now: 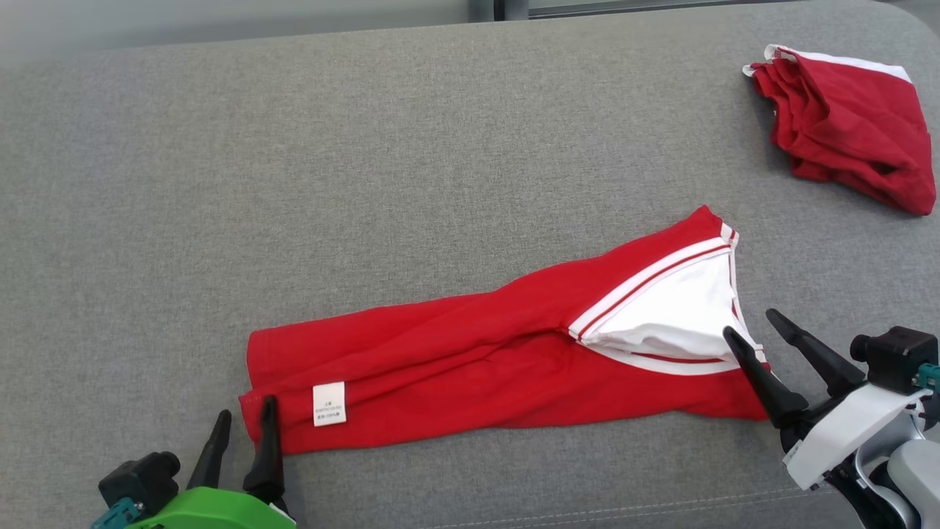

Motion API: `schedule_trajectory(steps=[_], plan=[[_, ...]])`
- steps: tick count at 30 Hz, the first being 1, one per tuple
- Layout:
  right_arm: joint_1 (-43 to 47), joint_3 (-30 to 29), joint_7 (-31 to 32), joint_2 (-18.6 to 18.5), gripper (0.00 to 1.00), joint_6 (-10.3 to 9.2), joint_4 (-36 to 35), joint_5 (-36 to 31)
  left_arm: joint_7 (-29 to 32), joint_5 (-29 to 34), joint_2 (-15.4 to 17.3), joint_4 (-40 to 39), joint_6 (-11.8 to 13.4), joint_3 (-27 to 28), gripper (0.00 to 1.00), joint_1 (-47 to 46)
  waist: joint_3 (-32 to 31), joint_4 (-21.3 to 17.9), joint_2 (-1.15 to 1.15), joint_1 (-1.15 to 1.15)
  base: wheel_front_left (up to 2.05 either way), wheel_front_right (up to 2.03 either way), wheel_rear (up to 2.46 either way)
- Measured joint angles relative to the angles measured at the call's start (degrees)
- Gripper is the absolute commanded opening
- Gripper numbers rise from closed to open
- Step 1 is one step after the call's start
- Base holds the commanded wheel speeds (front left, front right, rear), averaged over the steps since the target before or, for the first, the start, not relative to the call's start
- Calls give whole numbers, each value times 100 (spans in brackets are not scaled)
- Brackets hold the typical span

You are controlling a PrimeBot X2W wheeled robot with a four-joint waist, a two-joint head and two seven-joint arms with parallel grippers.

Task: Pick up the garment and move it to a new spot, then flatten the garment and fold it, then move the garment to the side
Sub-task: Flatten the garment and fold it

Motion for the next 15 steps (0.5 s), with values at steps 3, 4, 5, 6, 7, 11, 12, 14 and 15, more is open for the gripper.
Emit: schedule_trajectory(steps=[3,4,5,6,7,11,12,14,15], plan=[[100,-69,0,-38,100,0,13,-127,2,-8,52,2,29,94,100,7,10,-18,0,0,0,0,0],[138,-124,0,-37,100,0,15,-127,2,-8,68,1,45,130,100,21,12,-25,0,0,0,0,0],[171,-170,0,-38,100,0,14,-127,2,-14,79,2,54,178,100,27,13,-32,0,0,0,0,0],[193,-208,0,-37,100,0,13,-127,1,-14,100,2,70,216,100,33,13,-39,0,0,0,0,0],[209,-254,0,-36,100,0,13,-127,-1,-13,140,0,70,248,100,37,12,-45,0,0,0,0,0],[311,-534,0,-22,100,0,0,-102,-10,-14,190,-69,102,437,100,124,0,-60,0,0,0,0,0],[343,-626,0,-18,100,0,4,-102,-37,-13,194,-107,115,468,100,126,-7,-60,0,0,0,0,0],[403,-791,0,-16,100,0,21,-98,-54,-9,205,-182,145,532,100,126,-38,-52,0,0,0,0,0],[421,-870,0,-7,100,0,33,-80,-56,0,219,-219,146,581,100,126,-58,-48,0,0,0,0,0]])
